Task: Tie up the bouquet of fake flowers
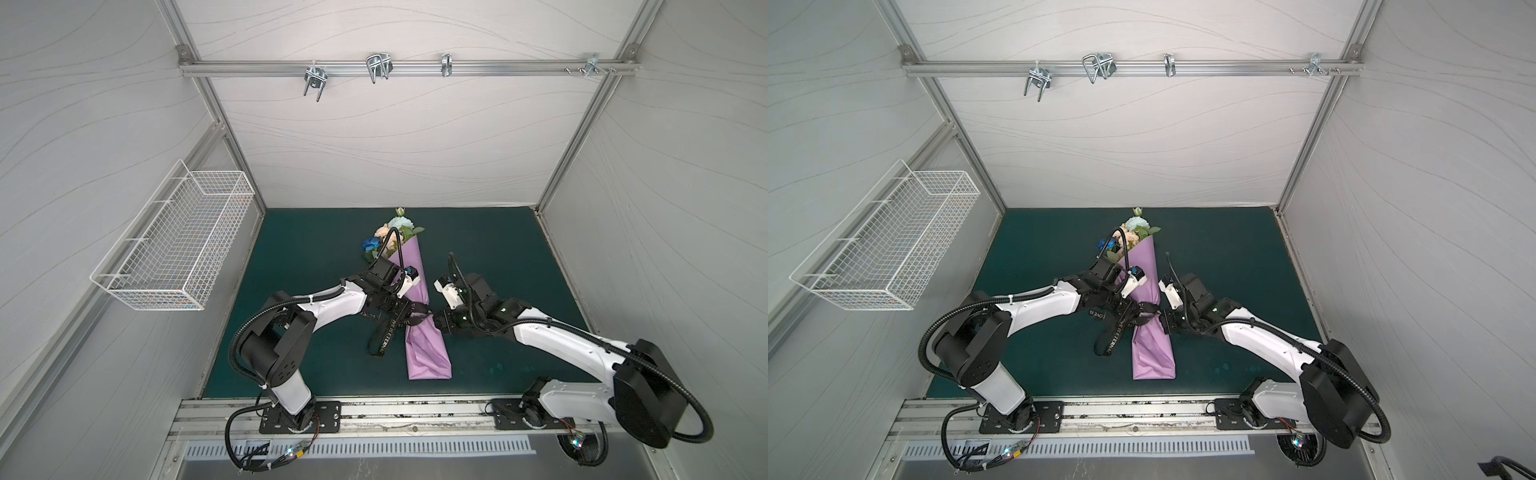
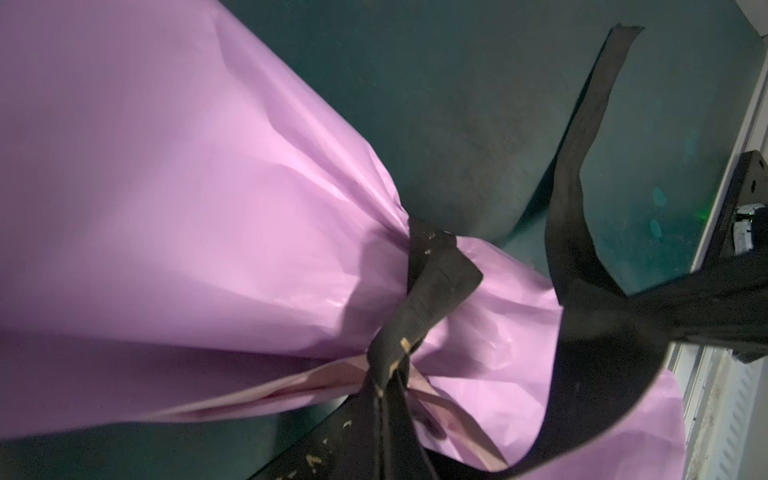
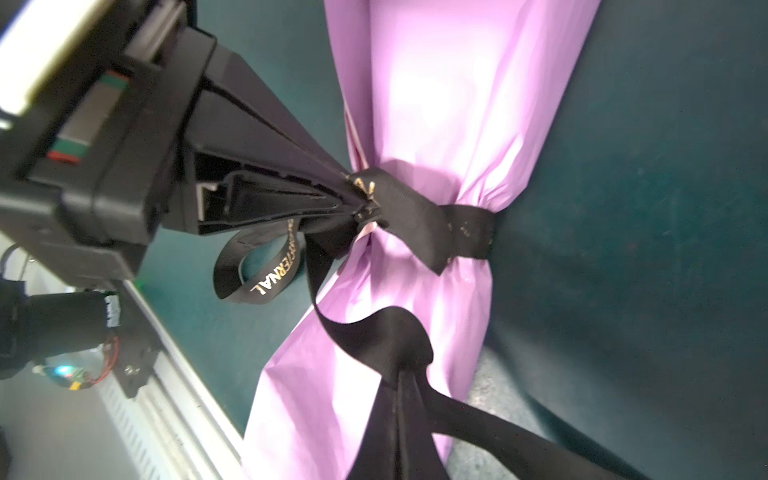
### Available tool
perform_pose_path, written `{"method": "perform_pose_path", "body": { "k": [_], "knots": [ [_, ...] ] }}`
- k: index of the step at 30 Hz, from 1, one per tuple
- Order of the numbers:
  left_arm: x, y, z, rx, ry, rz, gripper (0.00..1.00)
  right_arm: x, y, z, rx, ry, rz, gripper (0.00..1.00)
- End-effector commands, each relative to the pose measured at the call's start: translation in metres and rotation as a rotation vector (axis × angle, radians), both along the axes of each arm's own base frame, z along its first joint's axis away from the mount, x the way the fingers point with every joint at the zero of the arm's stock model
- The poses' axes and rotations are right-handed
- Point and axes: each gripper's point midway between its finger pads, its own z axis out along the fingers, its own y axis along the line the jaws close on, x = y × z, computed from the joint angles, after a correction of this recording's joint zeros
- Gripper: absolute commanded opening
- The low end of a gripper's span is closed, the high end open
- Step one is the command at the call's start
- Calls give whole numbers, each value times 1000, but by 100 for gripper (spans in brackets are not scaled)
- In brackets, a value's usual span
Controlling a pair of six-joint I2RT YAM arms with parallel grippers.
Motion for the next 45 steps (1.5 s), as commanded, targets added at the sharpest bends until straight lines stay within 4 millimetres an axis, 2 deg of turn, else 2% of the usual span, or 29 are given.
{"method": "perform_pose_path", "body": {
  "k": [1, 5, 9, 11, 18, 25, 33, 38, 41, 45],
  "knots": [
    [10, -4, 16, -41, -50, 76, 3, -10, 17, 10, 41, 59, 16, 0],
    [12, -4, 24, -52, -73, 118, 7, -9, 31, 4, 36, 99, 6, 0],
    [16, -1, 29, -62, -82, 169, 21, -3, 38, -8, 18, 150, -36, 0],
    [17, 0, 28, -70, -77, 192, 24, 0, 38, -13, -4, 167, -54, 0],
    [14, -3, 18, -64, -45, 188, 17, -4, 30, -21, -48, 190, -67, 0],
    [5, -1, 22, -45, -60, 124, 28, -8, 22, -16, -62, 187, -85, 0],
    [14, 3, 18, -5, -90, 139, 28, -12, 17, -13, -62, 189, -93, 0],
    [16, -7, 21, -24, -83, 116, 22, -12, 17, -12, -60, 195, -95, 0],
    [9, -11, 20, -34, -65, 95, 19, -11, 19, -11, -53, 194, -98, 0],
    [0, -13, 16, -26, -52, 69, 20, -7, 23, -9, -50, 199, -103, 0]
  ]
}}
